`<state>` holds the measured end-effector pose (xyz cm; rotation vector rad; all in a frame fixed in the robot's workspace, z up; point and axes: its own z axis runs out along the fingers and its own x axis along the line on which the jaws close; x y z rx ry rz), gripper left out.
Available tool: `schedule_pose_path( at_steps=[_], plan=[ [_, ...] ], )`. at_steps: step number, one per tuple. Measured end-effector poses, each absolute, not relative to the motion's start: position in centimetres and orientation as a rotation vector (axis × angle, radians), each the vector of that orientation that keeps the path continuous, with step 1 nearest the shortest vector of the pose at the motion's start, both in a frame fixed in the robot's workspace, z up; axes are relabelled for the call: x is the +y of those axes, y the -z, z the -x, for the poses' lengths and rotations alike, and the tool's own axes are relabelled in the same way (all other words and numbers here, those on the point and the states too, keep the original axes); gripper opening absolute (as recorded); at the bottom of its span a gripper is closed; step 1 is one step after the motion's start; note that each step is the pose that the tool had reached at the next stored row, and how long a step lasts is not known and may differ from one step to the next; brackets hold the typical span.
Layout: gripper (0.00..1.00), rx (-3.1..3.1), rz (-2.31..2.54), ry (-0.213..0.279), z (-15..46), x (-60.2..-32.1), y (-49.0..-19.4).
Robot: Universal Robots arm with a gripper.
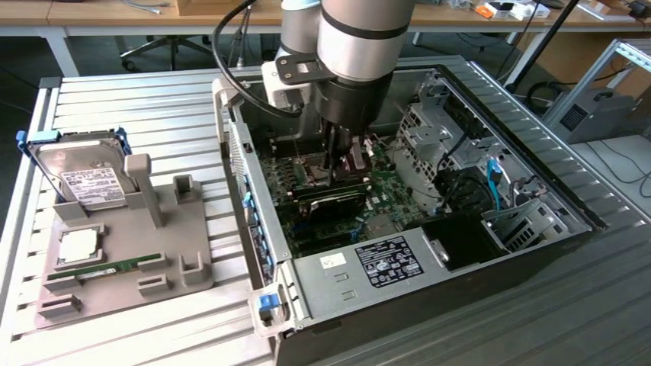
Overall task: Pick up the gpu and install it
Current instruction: 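Insert the gpu into the slot, then press down on the gpu until it lock into place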
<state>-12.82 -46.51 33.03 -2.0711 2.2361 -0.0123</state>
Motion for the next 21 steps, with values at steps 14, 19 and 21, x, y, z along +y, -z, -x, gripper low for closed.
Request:
schedule_pose_path(
  at_steps=[14, 19, 21],
  plan=[
    [0.35, 2.237, 2.072, 0.014, 12.82, -46.51, -33.23],
    [0.35, 2.237, 2.072, 0.014, 12.82, -46.51, -33.23],
    [0.35, 2.237, 2.072, 0.014, 12.82, -46.51, -33.23]
  ],
)
